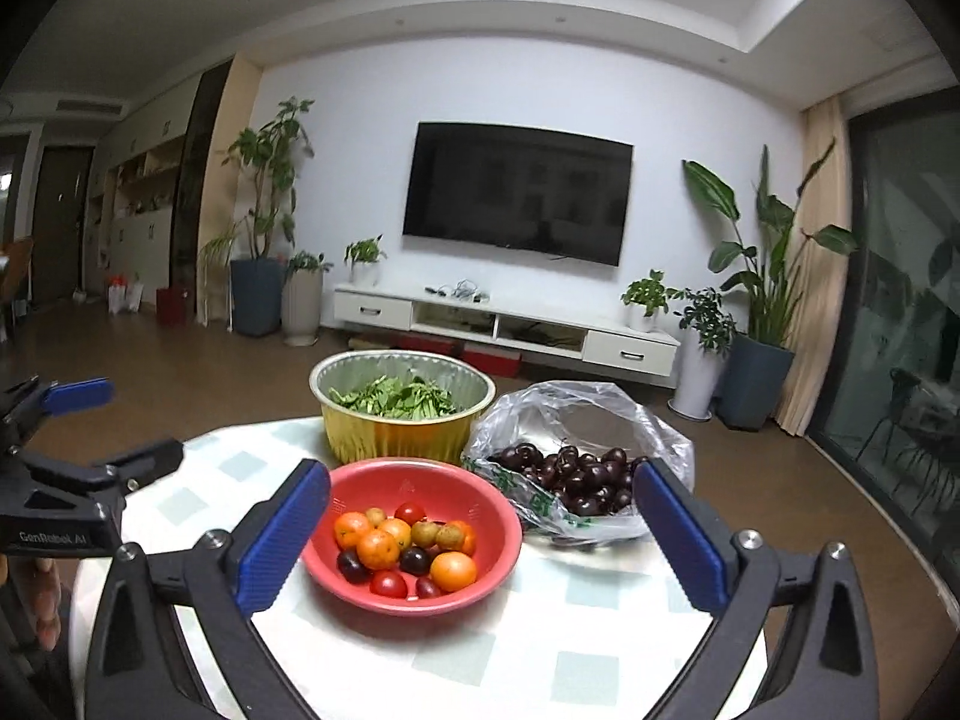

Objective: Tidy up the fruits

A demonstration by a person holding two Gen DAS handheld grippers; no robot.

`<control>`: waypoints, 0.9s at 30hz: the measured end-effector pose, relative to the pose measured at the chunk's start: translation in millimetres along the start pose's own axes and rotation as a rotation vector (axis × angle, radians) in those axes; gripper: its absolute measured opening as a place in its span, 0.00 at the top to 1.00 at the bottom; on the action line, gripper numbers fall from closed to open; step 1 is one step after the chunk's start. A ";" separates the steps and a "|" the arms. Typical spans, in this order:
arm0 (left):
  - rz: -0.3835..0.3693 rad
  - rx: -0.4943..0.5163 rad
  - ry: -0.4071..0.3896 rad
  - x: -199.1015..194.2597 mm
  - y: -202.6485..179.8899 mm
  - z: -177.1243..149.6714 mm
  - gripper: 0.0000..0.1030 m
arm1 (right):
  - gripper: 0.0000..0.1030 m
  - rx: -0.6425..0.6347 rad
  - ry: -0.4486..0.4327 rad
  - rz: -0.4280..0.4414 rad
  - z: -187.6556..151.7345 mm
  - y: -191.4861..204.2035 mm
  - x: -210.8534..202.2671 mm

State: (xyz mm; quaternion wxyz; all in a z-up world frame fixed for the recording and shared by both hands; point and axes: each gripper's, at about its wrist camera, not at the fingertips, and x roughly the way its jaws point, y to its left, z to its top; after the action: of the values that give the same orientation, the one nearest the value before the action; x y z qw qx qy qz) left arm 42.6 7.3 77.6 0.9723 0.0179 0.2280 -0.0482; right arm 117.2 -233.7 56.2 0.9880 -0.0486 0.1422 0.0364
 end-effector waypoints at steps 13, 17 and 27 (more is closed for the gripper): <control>0.057 -0.038 0.260 -23.8 -13.4 -49.1 0.00 | 0.00 0.108 0.307 -0.072 -22.0 -10.2 -32.5; 0.059 -0.037 0.299 -16.6 -20.1 -59.0 0.00 | 0.00 0.166 0.373 -0.075 -37.5 -15.9 -32.4; 0.050 -0.050 0.359 4.2 -19.7 -68.3 0.00 | 0.00 0.191 0.432 -0.076 -54.2 -12.2 -28.3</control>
State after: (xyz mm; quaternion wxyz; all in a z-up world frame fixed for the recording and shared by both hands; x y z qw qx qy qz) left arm 14.2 -8.8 14.2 0.9171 0.0078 0.3983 -0.0146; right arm 76.1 -253.2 13.6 0.9354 0.0331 0.3512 -0.0254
